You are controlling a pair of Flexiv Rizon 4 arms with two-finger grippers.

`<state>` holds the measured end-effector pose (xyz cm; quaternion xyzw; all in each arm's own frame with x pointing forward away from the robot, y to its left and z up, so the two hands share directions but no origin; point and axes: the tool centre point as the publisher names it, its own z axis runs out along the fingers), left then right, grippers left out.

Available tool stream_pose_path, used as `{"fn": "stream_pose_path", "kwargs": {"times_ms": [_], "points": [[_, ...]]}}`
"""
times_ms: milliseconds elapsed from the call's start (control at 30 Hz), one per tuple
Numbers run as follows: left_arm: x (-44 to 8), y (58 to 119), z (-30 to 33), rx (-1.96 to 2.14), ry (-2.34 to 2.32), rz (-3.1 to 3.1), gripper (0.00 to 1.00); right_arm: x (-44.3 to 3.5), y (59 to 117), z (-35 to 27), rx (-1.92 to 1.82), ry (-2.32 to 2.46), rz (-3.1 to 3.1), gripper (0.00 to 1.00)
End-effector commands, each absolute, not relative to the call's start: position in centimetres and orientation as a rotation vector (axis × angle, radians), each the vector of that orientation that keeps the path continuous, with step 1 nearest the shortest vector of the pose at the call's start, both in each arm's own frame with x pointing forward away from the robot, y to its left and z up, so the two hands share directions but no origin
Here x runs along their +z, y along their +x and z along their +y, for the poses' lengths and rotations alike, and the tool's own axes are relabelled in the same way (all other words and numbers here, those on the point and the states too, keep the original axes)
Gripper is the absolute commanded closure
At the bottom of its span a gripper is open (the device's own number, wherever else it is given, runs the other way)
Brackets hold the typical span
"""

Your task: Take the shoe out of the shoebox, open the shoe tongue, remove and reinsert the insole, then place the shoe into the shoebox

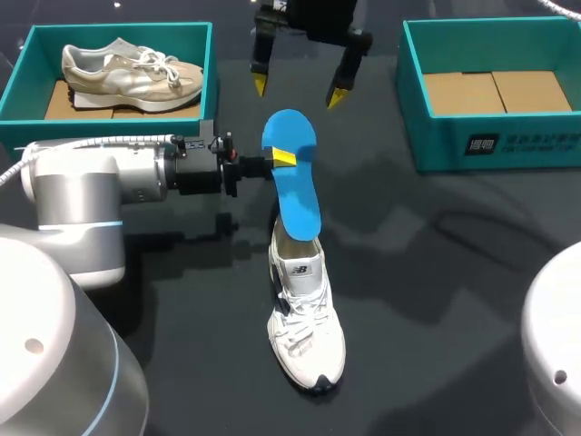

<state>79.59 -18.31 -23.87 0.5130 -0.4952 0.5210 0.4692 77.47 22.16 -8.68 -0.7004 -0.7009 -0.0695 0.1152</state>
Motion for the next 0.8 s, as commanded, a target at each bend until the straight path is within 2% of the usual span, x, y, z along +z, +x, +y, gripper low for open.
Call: {"fn": "stream_pose_path", "kwargs": {"times_ms": [33, 800], "points": [[-23.9, 79.6, -18.4, 1.277, 1.258, -1.214, 1.0, -9.0, 77.5, 20.5, -0.277, -2.016, -1.994, 0.0], [-23.9, 79.6, -18.4, 1.277, 1.258, -1.214, 1.0, -9.7, 76.9, 15.9, -0.719, -1.81, -1.59, 0.0]]}}
